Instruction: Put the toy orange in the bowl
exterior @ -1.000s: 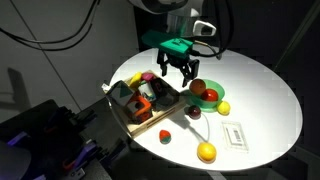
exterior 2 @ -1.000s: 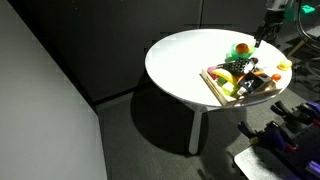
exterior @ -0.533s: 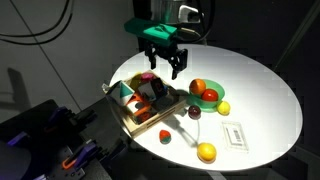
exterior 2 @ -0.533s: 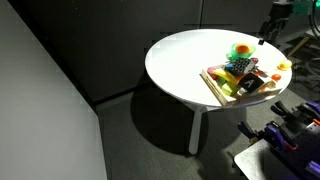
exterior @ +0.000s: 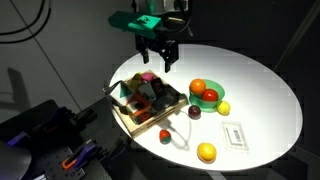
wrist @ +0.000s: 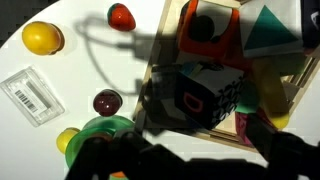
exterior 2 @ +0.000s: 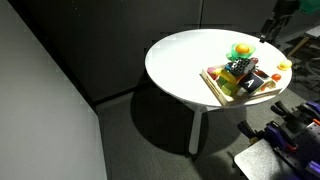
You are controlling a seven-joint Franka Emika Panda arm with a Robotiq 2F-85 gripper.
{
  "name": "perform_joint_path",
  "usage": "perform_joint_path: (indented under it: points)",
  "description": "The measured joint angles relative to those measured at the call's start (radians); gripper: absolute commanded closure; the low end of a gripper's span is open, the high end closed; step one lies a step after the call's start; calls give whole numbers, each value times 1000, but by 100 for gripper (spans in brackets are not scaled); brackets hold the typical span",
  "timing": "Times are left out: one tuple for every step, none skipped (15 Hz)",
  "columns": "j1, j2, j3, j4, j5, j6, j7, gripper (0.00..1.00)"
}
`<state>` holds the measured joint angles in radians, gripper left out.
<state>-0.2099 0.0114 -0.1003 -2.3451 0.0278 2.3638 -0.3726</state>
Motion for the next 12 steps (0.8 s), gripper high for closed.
perform_joint_path:
  points:
    - [3,-10,-1,-10,0,10,1,0]
    - [5,-18,-1,-18,0,15,2,0]
    - [7,-20,-2,-20,0,16,3,0]
    - [8,-19,-3,-20,0,16,3,0]
    - [9,-16,-3,-20,0,16,3,0]
    - [9,-14,-4,-20,0,16,3,0]
    - [9,-13,-5,-20,0,16,3,0]
    - [9,-13,-5,-20,0,16,3,0]
    - [10,-13,-5,-20,0,16,3,0]
    - [10,-13,-5,-20,0,16,3,0]
    - [10,-13,-6,-20,0,16,3,0]
    - [10,-13,-6,-20,0,16,3,0]
